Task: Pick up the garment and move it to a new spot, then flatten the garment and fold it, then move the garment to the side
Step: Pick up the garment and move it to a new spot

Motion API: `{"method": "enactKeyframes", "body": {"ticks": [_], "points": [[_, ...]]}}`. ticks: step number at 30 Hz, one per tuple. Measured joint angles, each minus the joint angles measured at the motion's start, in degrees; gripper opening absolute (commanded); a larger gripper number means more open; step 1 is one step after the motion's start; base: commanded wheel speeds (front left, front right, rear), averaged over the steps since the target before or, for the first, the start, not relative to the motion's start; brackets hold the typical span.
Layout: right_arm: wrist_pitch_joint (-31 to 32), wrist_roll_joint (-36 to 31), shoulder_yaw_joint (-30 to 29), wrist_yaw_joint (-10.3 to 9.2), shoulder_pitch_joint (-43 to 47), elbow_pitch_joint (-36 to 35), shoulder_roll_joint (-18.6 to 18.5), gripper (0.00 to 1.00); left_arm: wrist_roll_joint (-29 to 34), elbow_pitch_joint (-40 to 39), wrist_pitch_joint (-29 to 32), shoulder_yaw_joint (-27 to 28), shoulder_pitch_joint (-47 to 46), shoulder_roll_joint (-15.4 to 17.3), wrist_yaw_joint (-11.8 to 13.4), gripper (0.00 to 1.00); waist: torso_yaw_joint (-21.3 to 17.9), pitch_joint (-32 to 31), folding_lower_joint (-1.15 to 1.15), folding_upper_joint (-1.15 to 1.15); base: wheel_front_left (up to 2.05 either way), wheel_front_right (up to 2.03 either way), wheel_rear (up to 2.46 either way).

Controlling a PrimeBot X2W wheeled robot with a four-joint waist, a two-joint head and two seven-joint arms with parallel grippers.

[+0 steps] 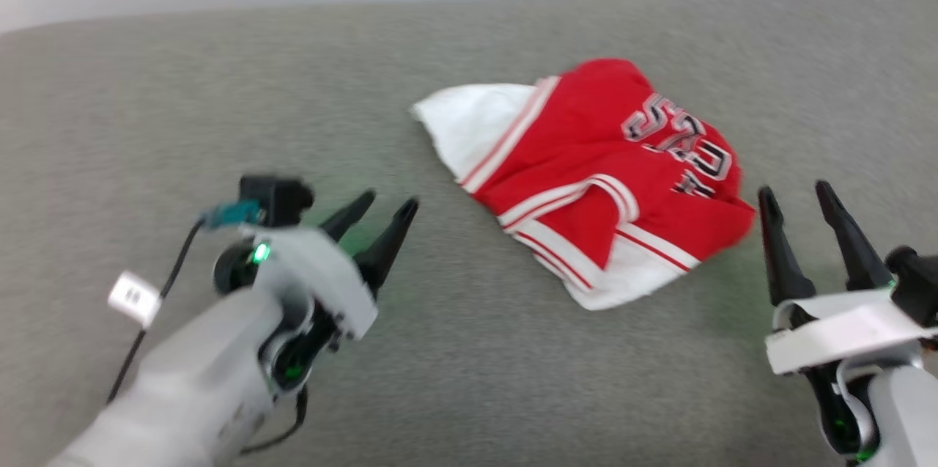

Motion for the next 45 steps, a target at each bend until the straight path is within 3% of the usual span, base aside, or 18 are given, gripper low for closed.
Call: {"method": "enactKeyframes", "body": {"ticks": [3, 6, 12, 17, 24, 33, 45], "points": [[0.00, 0.01, -1.22, 0.00, 1.58, 0.37, -1.02, 1.00, 0.78, -0.34, -0.62, 2.67, 4.11, 0.91, 0.00, 1.00, 2.81, -1.27, 0.00, 0.00, 0.00, 0.00, 0.00], [0.00, 0.02, -2.44, 0.00, 3.18, 0.59, -1.90, 1.00, 3.74, -2.04, -0.85, 8.69, 8.27, 1.55, 0.54, 1.00, 5.34, -2.58, 0.00, 0.00, 0.00, 0.00, 0.00], [0.24, 0.57, -4.13, 0.00, 6.72, 0.58, -2.57, 1.00, 12.05, -8.05, -0.85, 20.16, 19.70, 2.24, 3.54, 1.00, 8.47, -5.99, 0.00, 0.00, 0.00, 0.00, 0.00], [0.58, 0.82, -6.01, 0.00, 8.68, -0.55, -2.70, 1.00, 22.40, -15.41, -0.85, 30.92, 28.20, 2.45, 7.68, 1.00, 9.35, -8.36, 0.00, 0.00, 0.00, 0.00, 0.00], [0.82, 0.81, -7.56, 0.00, 9.58, -2.24, -1.87, 1.00, 38.50, -24.08, -0.85, 42.31, 37.45, -0.22, 11.54, 1.00, 7.72, -9.72, 0.00, 0.00, 0.00, 0.00, 0.00], [1.02, 0.80, -8.15, 0.00, 9.68, -3.90, -0.62, 1.00, 51.52, -30.07, -0.85, 51.86, 42.79, -5.04, 10.31, 1.00, 5.82, -10.99, 0.00, 0.00, 0.00, 0.00, 0.00], [0.91, 0.78, -8.21, 0.00, 9.96, -3.34, 0.57, 1.00, 56.76, -27.13, -0.85, 55.97, 44.55, -9.49, 6.64, 1.00, 5.06, -10.50, 0.00, 0.00, 0.00, 0.00, 0.00]]}}
